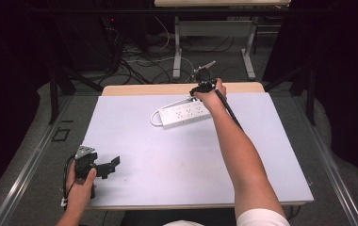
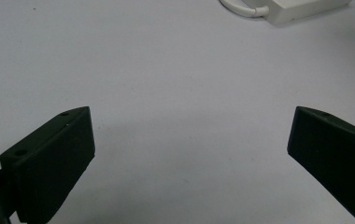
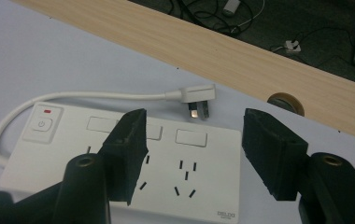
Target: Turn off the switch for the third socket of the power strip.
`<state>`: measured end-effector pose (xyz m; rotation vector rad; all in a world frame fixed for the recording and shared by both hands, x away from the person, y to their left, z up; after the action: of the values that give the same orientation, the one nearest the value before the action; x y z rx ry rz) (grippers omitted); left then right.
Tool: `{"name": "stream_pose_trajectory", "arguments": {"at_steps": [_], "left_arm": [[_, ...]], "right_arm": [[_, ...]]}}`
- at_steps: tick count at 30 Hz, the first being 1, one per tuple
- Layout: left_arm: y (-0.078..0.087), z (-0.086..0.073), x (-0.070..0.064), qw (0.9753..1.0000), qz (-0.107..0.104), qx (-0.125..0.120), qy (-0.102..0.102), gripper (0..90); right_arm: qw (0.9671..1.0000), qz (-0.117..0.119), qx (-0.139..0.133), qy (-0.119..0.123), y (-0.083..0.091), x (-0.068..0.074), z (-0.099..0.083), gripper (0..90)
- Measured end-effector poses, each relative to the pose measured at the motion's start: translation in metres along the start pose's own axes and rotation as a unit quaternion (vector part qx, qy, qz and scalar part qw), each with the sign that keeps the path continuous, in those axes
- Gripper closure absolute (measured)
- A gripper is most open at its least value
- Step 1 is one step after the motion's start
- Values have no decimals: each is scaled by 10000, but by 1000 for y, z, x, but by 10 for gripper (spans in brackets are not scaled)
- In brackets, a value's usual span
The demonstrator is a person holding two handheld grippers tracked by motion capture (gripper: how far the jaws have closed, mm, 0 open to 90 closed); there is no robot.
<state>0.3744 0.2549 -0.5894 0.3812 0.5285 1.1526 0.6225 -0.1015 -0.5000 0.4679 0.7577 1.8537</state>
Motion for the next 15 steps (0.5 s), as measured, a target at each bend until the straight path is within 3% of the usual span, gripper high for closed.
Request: {"name": "stream_pose_trajectory", "arguments": {"at_steps": [10,15], "left_arm": [[0,0,0,10000,-15,14,13,7],[1,0,1,10000,-19,10,14,7]], "right_arm": [[9998,-54,56,-195,-13,-6,-4,419],[9995,119,81,-284,-22,-3,-6,463]]}}
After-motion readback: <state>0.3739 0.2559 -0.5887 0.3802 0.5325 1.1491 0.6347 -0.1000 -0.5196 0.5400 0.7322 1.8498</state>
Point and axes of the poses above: each handheld gripper's, and its own axes: y roughly backward along the jaws, z roughly out of its top, x roughly to its left, the point moved 7 cm from there along -y, roughly forward along the jaws, and after that the axes turned 4 degrees about -x, right-handed, at the moved point
